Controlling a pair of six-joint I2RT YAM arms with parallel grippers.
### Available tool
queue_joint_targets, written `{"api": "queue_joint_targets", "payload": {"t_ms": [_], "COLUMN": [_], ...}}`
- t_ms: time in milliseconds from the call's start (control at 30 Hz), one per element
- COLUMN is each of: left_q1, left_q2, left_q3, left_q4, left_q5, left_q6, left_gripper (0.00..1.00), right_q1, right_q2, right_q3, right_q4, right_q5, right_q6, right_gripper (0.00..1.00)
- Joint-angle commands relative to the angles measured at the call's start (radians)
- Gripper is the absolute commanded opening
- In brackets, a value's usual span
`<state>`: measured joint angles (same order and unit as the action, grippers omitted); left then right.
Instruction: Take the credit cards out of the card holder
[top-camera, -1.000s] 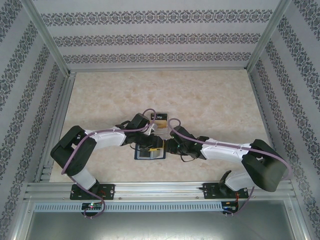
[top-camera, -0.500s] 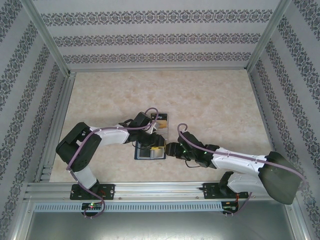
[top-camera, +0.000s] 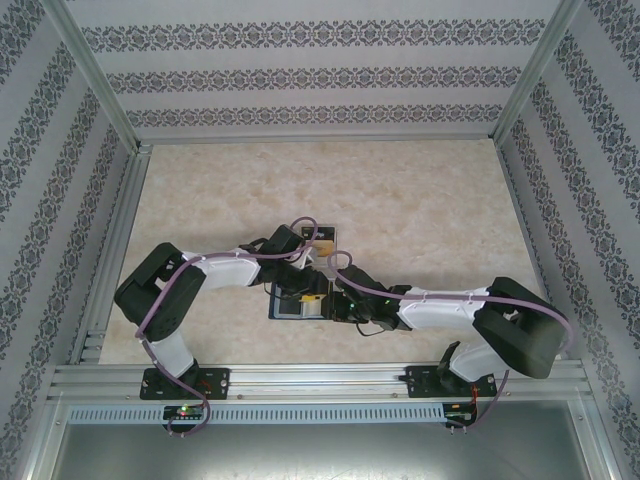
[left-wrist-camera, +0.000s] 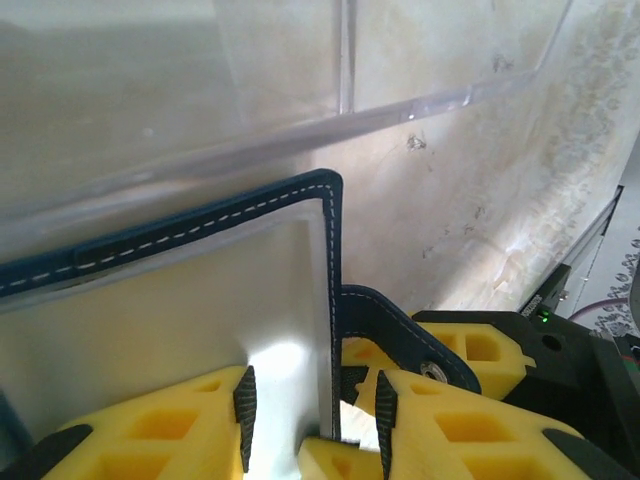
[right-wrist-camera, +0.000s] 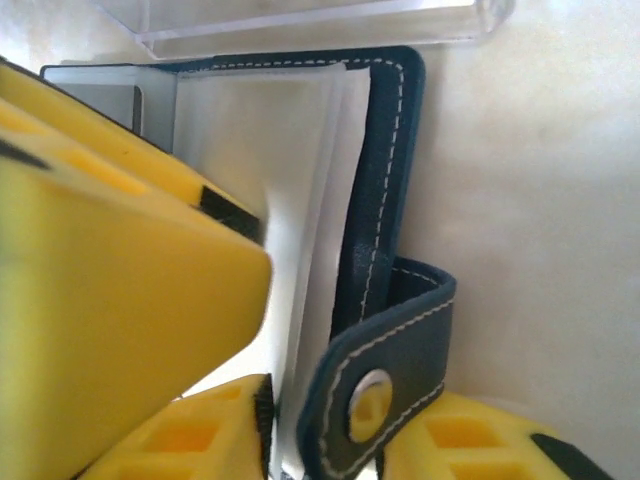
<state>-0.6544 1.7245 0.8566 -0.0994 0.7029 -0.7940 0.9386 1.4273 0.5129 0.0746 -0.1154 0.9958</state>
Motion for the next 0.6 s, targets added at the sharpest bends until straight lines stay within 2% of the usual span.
{"api": "queue_joint_targets", "payload": {"t_ms": [0, 233, 467, 567], "left_q1": [0.006, 0.098, 0.142, 0.147], "left_q2": [-0.071, -0.229, -0.306, -0.319], "left_q3": [0.031, -0.014, -0.103, -0.126], "left_q4": [-0.098, -0.219, -0.333, -0.332], "left_q5": [-0.047, -0.116, -0.248, -0.262], "left_q6": [0.032, 0.047, 0.040, 0.038], "left_gripper": [0.40, 0.42, 0.47, 0.48], "right_q1": [0.003, 0.003, 0.006, 0.009], "right_q2": [0.013, 0.028, 0.045, 0.051], "right_q3": [0.019, 0.029, 0.055, 0.056], "right_q4": [-0.036, -0.062, -0.065, -0.058], "right_q5": [0.031, 0.044, 0.040, 0.036], "right_q6": [-0.009, -0.017, -0.028, -0.027], "right_gripper": [0.30, 0.22, 0.22, 0.22]}}
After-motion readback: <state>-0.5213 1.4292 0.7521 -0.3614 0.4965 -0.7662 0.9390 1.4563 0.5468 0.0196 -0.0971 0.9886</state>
